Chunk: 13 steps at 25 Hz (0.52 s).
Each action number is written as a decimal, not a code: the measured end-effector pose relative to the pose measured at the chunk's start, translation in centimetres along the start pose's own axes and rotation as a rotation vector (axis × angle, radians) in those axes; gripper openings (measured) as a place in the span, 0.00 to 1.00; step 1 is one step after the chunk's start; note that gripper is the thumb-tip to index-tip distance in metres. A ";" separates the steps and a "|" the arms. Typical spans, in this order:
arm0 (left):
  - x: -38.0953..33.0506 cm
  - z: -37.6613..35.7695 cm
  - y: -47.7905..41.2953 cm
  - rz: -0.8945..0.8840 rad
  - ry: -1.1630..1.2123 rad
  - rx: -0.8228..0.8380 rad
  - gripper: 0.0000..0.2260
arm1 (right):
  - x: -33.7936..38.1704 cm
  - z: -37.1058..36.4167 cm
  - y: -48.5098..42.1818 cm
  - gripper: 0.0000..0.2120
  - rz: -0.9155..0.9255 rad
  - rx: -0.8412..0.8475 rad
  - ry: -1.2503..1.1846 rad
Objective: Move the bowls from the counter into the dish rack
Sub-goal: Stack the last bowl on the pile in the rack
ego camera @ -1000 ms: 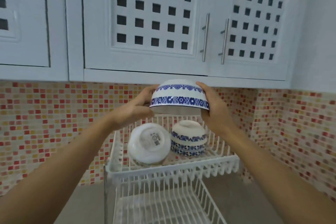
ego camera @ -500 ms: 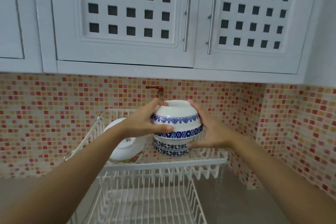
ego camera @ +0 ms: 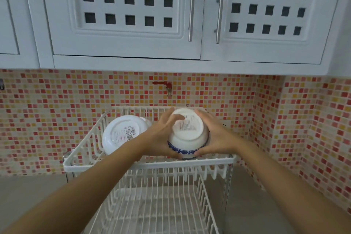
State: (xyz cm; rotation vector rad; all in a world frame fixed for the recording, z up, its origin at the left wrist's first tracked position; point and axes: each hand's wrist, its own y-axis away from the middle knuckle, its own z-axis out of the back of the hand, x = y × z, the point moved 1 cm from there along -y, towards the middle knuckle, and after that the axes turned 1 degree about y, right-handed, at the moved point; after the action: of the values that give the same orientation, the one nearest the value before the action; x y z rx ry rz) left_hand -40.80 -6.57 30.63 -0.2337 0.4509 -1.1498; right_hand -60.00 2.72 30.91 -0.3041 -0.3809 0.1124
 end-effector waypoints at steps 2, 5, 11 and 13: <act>0.0 -0.5 -0.1 0.004 -0.023 0.006 0.49 | -0.3 -0.2 -0.2 0.63 -0.025 0.022 0.030; 0.3 -0.9 0.0 0.020 -0.065 0.005 0.50 | -0.4 -0.5 -0.3 0.62 -0.027 0.037 0.064; 0.9 -1.7 -0.1 0.046 -0.181 0.030 0.51 | 0.0 -0.7 -0.1 0.60 -0.007 0.023 0.149; 0.8 -1.6 0.0 0.056 -0.175 0.051 0.50 | 0.1 -0.6 0.0 0.60 -0.004 0.019 0.160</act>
State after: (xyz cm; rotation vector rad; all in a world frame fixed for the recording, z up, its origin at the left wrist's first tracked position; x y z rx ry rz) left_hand -41.25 -7.23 29.05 -0.2731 0.2721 -1.0749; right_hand -59.66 2.53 30.39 -0.2916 -0.2220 0.0867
